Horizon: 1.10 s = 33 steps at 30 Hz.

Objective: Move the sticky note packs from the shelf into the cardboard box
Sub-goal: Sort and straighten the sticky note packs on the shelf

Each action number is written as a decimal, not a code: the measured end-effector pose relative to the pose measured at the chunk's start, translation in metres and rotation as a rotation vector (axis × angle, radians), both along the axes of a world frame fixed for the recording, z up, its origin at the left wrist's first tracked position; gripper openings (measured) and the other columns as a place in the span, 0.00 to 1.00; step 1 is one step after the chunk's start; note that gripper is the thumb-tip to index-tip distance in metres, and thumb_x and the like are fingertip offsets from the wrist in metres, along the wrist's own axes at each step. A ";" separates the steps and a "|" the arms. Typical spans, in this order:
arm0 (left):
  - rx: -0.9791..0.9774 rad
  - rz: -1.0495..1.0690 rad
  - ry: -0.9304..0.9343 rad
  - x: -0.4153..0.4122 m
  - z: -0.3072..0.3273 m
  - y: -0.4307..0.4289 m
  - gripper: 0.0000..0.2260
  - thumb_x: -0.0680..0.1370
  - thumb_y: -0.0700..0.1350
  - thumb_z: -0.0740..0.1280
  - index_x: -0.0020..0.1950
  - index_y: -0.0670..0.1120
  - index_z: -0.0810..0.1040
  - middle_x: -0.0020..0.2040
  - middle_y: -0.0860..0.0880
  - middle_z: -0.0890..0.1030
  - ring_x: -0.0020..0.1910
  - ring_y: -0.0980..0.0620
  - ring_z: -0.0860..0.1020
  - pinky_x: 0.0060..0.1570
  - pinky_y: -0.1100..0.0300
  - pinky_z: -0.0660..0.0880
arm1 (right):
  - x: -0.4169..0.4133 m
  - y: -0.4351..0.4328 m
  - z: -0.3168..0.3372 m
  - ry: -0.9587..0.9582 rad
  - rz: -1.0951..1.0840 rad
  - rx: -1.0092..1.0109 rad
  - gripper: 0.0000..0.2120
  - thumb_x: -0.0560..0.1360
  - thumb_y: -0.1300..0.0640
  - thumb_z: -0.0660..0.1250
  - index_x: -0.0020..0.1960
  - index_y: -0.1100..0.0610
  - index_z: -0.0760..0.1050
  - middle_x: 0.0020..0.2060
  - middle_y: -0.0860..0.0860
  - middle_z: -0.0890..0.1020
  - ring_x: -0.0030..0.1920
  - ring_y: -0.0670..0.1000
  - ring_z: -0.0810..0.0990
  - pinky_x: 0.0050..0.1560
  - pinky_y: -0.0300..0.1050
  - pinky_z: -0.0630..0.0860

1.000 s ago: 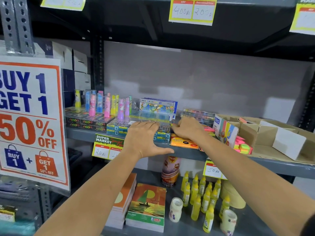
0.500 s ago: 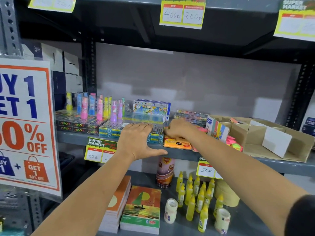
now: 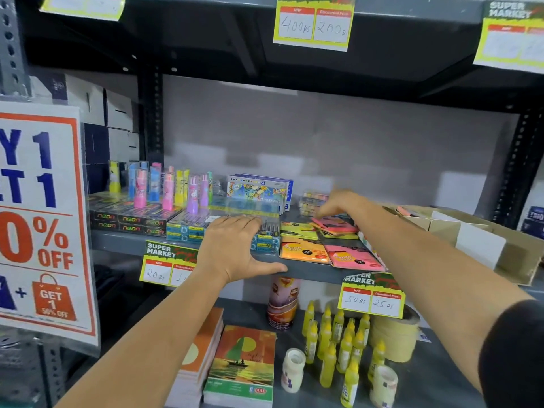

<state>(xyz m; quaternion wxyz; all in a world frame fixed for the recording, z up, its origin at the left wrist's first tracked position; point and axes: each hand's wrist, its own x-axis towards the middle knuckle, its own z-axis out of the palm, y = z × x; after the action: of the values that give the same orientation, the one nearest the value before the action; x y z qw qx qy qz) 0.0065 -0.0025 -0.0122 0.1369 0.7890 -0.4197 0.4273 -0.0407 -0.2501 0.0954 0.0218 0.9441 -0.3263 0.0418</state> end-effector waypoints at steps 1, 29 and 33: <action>-0.002 -0.001 0.002 0.000 0.000 0.000 0.47 0.63 0.81 0.50 0.59 0.46 0.80 0.55 0.48 0.83 0.54 0.48 0.81 0.56 0.51 0.74 | 0.001 -0.001 -0.002 0.029 0.005 0.011 0.18 0.69 0.44 0.70 0.51 0.54 0.72 0.46 0.52 0.77 0.38 0.47 0.74 0.34 0.40 0.70; 0.006 0.013 -0.003 0.002 0.000 -0.002 0.47 0.62 0.83 0.50 0.58 0.46 0.80 0.53 0.49 0.83 0.53 0.48 0.81 0.52 0.53 0.75 | -0.035 0.030 0.004 -0.455 0.037 -0.024 0.19 0.62 0.40 0.69 0.31 0.55 0.69 0.31 0.50 0.73 0.32 0.50 0.73 0.27 0.39 0.65; 0.015 0.018 0.002 0.001 0.001 -0.002 0.47 0.62 0.83 0.50 0.57 0.46 0.80 0.52 0.49 0.84 0.51 0.48 0.81 0.50 0.53 0.76 | -0.058 0.051 0.000 -0.454 0.049 -0.121 0.20 0.65 0.40 0.69 0.38 0.57 0.71 0.35 0.51 0.73 0.39 0.54 0.74 0.34 0.43 0.68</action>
<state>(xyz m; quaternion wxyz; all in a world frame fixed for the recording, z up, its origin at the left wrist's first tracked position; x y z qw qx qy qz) 0.0078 -0.0041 -0.0115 0.1275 0.7942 -0.4155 0.4246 -0.0986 -0.1996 0.0956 0.0035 0.9150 -0.2969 0.2730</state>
